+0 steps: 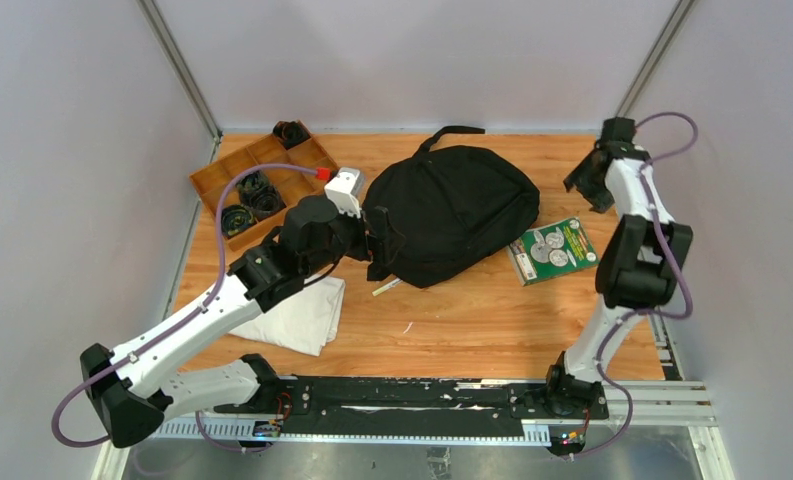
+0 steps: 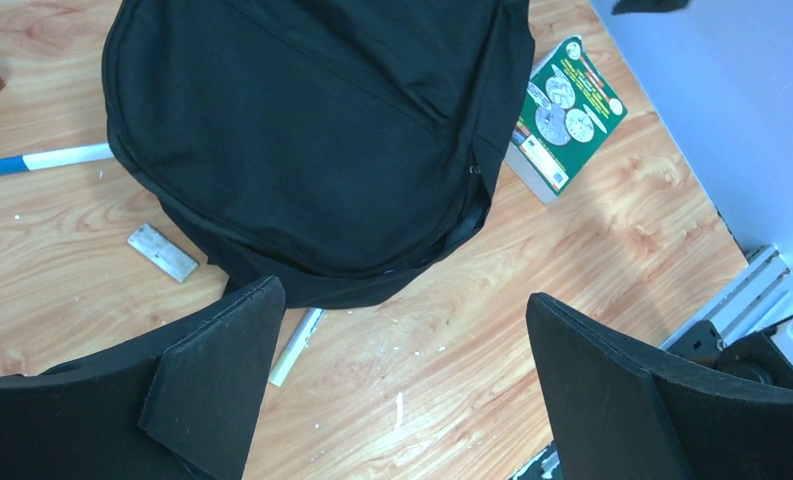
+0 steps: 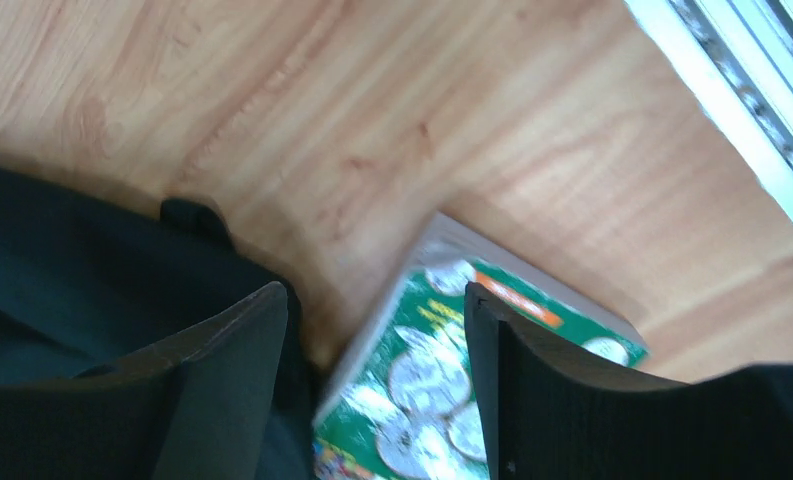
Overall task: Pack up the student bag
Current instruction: Pick up the book from the center of the board.
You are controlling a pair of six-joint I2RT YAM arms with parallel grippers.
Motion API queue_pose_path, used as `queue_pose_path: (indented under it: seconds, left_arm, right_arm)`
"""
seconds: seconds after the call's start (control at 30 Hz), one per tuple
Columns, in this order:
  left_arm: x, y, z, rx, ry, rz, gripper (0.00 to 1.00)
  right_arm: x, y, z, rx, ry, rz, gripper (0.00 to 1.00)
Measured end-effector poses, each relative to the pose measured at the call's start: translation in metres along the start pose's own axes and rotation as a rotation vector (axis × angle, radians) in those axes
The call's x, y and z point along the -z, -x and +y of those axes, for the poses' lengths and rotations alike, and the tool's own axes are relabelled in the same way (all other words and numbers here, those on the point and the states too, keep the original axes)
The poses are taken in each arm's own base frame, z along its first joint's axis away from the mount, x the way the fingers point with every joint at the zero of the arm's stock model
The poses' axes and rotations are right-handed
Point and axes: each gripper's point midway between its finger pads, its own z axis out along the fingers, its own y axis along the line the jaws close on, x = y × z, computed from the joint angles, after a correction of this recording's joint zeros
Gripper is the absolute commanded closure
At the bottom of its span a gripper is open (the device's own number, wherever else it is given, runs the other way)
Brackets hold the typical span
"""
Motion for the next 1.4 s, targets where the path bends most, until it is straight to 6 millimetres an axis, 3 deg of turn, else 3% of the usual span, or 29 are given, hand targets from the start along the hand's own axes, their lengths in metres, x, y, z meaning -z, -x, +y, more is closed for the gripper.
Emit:
queue_pose_path:
  seconds: [0.07, 0.17, 0.27, 0.4, 0.57, 0.7, 1.03, 1.1, 1.27, 1.4]
  left_arm:
    - [0.0, 0.0, 0.0, 0.004, 0.003, 0.002, 0.0]
    - [0.002, 0.001, 0.001, 0.011, 0.006, -0.007, 0.0]
    - [0.006, 0.002, 0.002, 0.015, 0.006, -0.015, 0.0]
    - [0.01, 0.003, 0.003, 0.016, 0.009, -0.017, 0.0]
    - [0.012, 0.001, 0.005, 0.011, 0.018, -0.014, 0.0]
    - [0.012, 0.001, 0.005, 0.004, 0.018, -0.012, 0.0]
    - [0.003, -0.009, 0.004, -0.002, 0.008, 0.027, 0.0]
    - [0.002, -0.011, 0.004, -0.002, 0.005, 0.027, 0.0]
    - [0.001, -0.014, 0.003, -0.005, -0.002, 0.041, 0.0]
    - [0.003, -0.016, 0.004, -0.01, 0.003, 0.049, 0.0]
  right_arm:
    - [-0.017, 0.003, 0.018, 0.035, -0.032, 0.013, 0.32]
    - [-0.04, -0.013, 0.032, 0.103, -0.113, 0.055, 0.33]
    - [-0.055, -0.036, 0.035, 0.143, -0.187, 0.106, 0.35]
    - [-0.066, -0.058, 0.02, 0.14, -0.282, 0.141, 0.37]
    - [-0.047, -0.079, -0.017, 0.139, -0.364, 0.138, 0.36]
    - [-0.031, -0.091, -0.031, 0.152, -0.364, 0.144, 0.34]
    - [0.017, -0.098, -0.035, 0.177, -0.243, 0.121, 0.31]
    - [0.013, -0.106, -0.031, 0.156, -0.217, 0.153, 0.31]
    - [-0.021, -0.12, -0.014, 0.105, -0.202, 0.236, 0.3]
    - [-0.022, -0.119, -0.011, 0.069, -0.202, 0.23, 0.29]
